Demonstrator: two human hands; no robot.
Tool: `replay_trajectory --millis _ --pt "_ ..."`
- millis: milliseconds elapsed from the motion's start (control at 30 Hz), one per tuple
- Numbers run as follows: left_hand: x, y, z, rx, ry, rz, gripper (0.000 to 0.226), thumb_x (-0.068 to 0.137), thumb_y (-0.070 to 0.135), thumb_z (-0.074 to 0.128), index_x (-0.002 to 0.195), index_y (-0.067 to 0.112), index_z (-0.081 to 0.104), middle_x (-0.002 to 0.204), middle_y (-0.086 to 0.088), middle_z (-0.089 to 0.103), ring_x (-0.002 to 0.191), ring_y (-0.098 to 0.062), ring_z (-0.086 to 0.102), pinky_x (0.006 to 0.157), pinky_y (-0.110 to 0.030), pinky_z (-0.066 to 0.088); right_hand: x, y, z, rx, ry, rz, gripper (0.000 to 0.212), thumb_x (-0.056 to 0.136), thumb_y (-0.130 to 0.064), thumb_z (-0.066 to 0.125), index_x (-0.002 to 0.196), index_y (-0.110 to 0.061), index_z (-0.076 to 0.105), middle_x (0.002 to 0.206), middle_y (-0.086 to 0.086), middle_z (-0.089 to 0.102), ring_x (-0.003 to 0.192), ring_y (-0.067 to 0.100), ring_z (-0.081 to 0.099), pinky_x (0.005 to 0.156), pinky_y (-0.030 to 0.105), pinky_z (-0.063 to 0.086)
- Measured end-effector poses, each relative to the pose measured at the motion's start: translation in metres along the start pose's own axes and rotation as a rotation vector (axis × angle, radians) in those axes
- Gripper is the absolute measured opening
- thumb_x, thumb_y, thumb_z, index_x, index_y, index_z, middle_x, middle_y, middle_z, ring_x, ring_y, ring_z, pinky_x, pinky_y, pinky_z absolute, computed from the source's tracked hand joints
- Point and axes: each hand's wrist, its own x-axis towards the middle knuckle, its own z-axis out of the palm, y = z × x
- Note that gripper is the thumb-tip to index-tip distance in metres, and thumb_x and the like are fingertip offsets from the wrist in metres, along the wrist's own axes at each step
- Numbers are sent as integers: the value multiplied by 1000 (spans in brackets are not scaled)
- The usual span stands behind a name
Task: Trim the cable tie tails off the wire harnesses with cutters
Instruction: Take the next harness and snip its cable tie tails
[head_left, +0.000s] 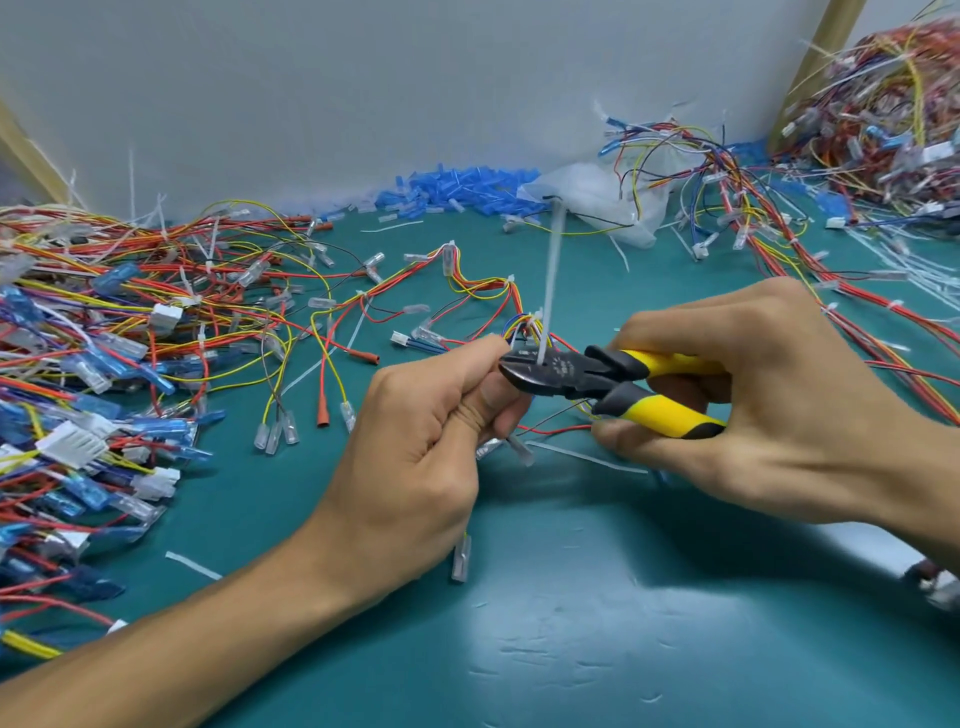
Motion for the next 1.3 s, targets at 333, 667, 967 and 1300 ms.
replay_trajectory --millis 333,667,967,1300 --pt "0 -2 0 45 55 -4 37 107 22 46 72 14 50 63 1 38 58 -19 35 54 -36 27 1 -4 1 -29 -11 10 24 79 -32 77 76 -17 59 65 -2 46 60 20 38 53 27 31" --pt "0 -5 0 11 48 -38 35 105 23 48 73 11 55 63 -13 42 58 -30 36 51 -41 30 3 -11 -2 -85 -46 92 18 70 -30 66 69 -14 58 59 2 37 54 19 31 47 30 31" --pt "-3 -1 5 47 106 -22 15 105 30 57 98 17 62 63 -9 40 57 -32 35 50 -45 30 3 -16 -1 -45 -54 231 27 64 -33 63 63 -7 56 58 15 35 53 17 21 46 31 19" --pt "-2 -2 3 50 104 -17 28 107 27 50 86 18 66 61 -3 40 57 -23 39 53 -34 32 2 -15 3 -77 -42 183 18 66 -29 64 72 -17 52 59 3 41 56 19 31 47 34 32"
